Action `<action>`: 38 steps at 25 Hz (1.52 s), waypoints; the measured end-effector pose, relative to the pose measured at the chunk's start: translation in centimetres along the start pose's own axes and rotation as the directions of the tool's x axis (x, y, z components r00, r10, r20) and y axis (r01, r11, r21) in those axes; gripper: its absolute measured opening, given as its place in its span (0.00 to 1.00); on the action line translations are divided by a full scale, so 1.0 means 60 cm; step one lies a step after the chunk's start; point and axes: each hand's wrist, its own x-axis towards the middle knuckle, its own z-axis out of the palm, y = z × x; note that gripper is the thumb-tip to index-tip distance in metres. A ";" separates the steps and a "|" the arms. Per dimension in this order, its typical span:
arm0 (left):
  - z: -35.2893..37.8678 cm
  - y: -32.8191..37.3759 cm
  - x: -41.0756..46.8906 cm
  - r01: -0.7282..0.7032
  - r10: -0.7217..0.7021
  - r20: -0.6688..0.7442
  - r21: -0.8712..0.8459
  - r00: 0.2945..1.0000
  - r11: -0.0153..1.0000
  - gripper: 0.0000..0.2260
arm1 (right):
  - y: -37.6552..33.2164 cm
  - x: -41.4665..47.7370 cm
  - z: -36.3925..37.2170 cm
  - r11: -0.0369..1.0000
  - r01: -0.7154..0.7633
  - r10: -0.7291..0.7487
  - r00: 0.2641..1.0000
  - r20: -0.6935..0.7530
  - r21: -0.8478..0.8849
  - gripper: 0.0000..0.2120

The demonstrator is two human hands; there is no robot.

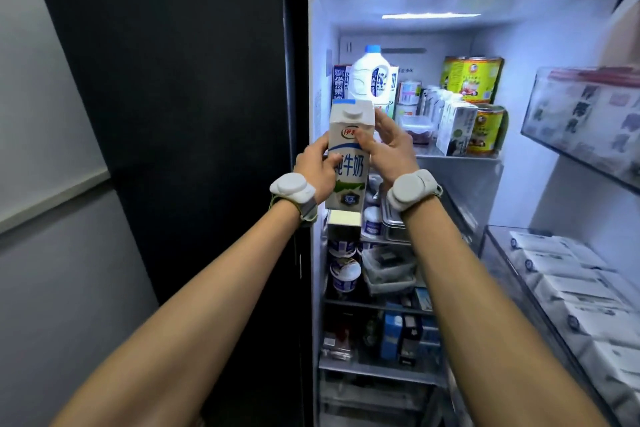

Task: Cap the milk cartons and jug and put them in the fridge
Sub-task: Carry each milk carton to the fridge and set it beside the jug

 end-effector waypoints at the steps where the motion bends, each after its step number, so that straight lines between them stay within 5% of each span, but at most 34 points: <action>1: 0.001 0.003 0.014 -0.009 0.009 -0.009 -0.004 1.000 1.000 0.13 | -0.007 0.014 0.000 1.000 0.014 -0.014 1.000 -0.004 0.004 0.19; 13: 0.070 0.000 0.228 0.016 -0.011 -0.081 0.062 0.997 0.998 0.15 | 0.008 0.249 -0.026 0.996 -0.018 0.019 1.000 -0.014 0.087 0.32; 24: 0.102 -0.039 0.284 0.161 -0.136 -0.132 0.200 0.982 0.966 0.18 | 0.070 0.334 -0.011 0.994 -0.068 0.075 0.993 -0.089 0.079 0.30; 28: 0.116 -0.075 0.276 0.138 -0.127 -0.071 0.190 0.989 0.972 0.21 | 0.081 0.342 -0.005 0.998 -0.042 0.048 0.993 -0.111 0.050 0.28; 38: 0.147 -0.100 0.297 0.154 -0.120 -0.176 0.195 0.977 0.969 0.22 | 0.135 0.324 -0.060 0.968 -0.189 0.187 0.982 -0.026 -0.163 0.29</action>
